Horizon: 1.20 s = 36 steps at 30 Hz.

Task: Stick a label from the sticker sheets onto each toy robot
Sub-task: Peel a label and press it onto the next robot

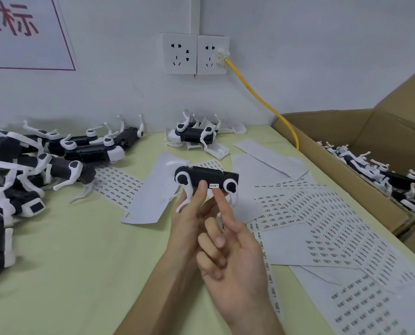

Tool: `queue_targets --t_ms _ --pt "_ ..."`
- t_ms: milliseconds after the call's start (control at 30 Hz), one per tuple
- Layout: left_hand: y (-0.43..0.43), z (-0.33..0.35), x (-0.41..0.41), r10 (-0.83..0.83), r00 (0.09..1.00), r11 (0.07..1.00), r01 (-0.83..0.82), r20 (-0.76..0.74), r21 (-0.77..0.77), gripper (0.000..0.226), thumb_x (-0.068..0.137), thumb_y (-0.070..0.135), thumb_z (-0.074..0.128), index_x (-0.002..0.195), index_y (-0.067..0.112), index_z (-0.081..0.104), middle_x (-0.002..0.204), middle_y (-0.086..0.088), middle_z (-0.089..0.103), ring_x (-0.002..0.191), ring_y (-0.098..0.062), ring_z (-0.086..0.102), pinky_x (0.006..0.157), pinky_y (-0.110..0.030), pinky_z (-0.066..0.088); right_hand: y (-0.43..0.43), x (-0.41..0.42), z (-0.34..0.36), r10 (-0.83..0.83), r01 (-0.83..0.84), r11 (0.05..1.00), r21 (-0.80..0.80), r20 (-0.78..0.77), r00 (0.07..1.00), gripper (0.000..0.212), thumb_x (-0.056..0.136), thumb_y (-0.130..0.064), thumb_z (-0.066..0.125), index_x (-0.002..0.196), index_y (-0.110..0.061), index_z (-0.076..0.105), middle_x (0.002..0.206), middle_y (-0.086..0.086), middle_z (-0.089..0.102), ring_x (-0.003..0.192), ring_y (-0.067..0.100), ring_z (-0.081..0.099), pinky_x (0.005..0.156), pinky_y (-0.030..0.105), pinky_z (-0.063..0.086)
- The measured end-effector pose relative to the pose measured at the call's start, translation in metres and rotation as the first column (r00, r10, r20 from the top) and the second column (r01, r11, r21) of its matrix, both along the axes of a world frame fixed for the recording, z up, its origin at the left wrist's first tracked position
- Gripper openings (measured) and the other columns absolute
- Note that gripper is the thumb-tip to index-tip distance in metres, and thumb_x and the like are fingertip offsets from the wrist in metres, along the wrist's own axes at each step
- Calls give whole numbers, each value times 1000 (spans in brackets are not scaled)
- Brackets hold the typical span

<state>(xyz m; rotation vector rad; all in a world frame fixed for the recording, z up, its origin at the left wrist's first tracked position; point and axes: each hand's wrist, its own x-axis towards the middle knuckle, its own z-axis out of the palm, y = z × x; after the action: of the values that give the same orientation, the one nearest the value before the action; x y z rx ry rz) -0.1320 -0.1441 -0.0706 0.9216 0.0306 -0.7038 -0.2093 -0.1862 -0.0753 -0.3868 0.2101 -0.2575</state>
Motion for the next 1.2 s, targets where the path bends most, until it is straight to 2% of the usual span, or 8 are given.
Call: queue_targets --t_ms 200,333,533,633,733,833,1067,1200 --pt "-2 -1 0 -4 1000 999 4 17 -35 92 73 53 79 145 5 45 106 -13 79 96 -23 76 90 -35 57 -2 1 -1 0 0 1000 20 15 1000 49 81 -18 61 129 -23 70 62 -1 31 45 9 20 34 19 19" --pt "-2 1 0 6 1000 998 -5 16 -69 83 81 45 77 142 0 43 112 -15 75 98 -23 75 82 -28 61 -3 1 -3 -2 1 999 36 22 1000 48 83 -18 60 130 -23 70 62 -1 30 47 10 17 35 20 17" --pt "-4 -2 2 33 998 995 -27 60 -93 77 77 40 80 125 -13 52 115 -13 41 90 -29 49 73 -22 57 -4 1 -5 1 -2 999 39 28 1000 47 87 -18 56 132 -24 69 63 -2 30 45 8 21 36 19 17" --pt "-4 -3 1 40 995 995 -32 87 -93 79 78 37 79 125 -18 47 110 -19 41 93 -30 50 72 -21 57 -3 1 -4 2 -3 1000 31 30 1000 48 87 -19 56 133 -24 68 63 -2 29 44 8 23 37 20 16" --pt "-5 -6 1 30 994 996 -21 102 -87 50 80 33 80 113 4 58 79 -19 36 65 -21 62 62 -20 55 -3 0 -4 -7 6 999 33 18 1000 47 90 -19 53 135 -24 67 63 -2 29 43 7 25 37 20 16" --pt "-4 -8 1 18 994 997 -9 108 -80 43 82 32 80 112 12 55 66 -9 40 55 -15 62 58 -19 53 -3 0 -4 -12 11 999 38 11 1000 46 90 -19 51 134 -23 67 63 -2 29 43 7 25 37 20 16" --pt "-4 -7 1 18 994 996 -9 106 -90 39 87 32 77 113 9 59 68 -6 54 62 -17 67 62 -20 55 -2 0 -4 -10 9 998 59 18 1000 46 89 -19 52 132 -23 69 62 -1 31 43 8 24 36 20 18" --pt "-4 -5 1 21 995 995 -12 97 -95 46 89 29 76 121 -1 62 91 -17 54 75 -19 70 68 -21 57 -2 0 -4 -12 11 998 58 15 1000 47 86 -19 56 131 -22 70 62 -1 31 47 10 18 36 20 18"
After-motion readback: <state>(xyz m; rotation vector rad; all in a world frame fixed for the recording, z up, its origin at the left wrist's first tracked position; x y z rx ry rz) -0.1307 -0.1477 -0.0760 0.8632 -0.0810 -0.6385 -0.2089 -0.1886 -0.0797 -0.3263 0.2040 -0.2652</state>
